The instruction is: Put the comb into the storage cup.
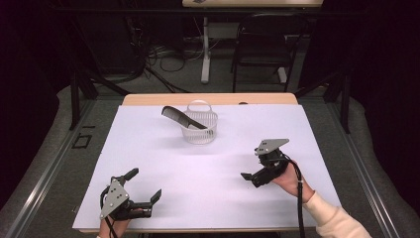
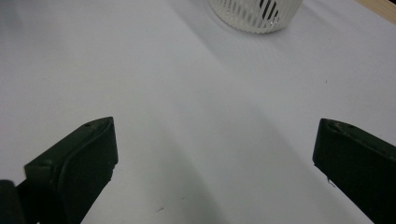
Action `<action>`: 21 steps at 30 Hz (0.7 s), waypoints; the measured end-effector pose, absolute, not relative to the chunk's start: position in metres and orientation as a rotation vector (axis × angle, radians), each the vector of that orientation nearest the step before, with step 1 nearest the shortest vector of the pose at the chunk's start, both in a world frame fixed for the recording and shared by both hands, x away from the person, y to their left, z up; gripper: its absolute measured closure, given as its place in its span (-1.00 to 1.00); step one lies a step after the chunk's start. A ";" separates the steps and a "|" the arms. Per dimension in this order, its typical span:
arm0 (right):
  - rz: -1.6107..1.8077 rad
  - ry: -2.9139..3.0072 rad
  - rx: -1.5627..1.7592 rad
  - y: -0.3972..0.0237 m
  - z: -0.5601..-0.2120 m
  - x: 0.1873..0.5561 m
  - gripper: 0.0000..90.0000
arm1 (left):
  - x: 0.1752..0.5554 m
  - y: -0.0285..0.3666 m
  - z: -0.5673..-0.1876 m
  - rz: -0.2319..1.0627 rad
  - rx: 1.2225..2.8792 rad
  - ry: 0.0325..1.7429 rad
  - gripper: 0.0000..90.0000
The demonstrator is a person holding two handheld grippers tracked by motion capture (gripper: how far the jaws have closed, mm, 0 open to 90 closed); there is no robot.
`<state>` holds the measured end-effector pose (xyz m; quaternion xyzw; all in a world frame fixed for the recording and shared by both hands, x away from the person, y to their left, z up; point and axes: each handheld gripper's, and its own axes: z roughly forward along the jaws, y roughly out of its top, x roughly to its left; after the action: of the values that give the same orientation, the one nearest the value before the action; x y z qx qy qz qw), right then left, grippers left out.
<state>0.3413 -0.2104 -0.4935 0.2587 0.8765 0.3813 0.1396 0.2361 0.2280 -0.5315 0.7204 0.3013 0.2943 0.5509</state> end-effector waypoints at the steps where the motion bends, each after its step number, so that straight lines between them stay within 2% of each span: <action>1: 1.097 2.534 0.749 -0.212 -0.494 0.340 -1.00 | 0.236 0.228 -0.531 0.697 1.706 0.711 -0.97; 21: 1.105 2.478 0.782 -0.235 -0.502 0.313 -1.00 | 0.236 0.228 -0.532 0.698 1.706 0.712 -0.97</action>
<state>0.3131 -0.2350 -0.5018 0.2734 0.8665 0.3865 0.1583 0.2363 0.2280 -0.5316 0.7209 0.3009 0.2951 0.5502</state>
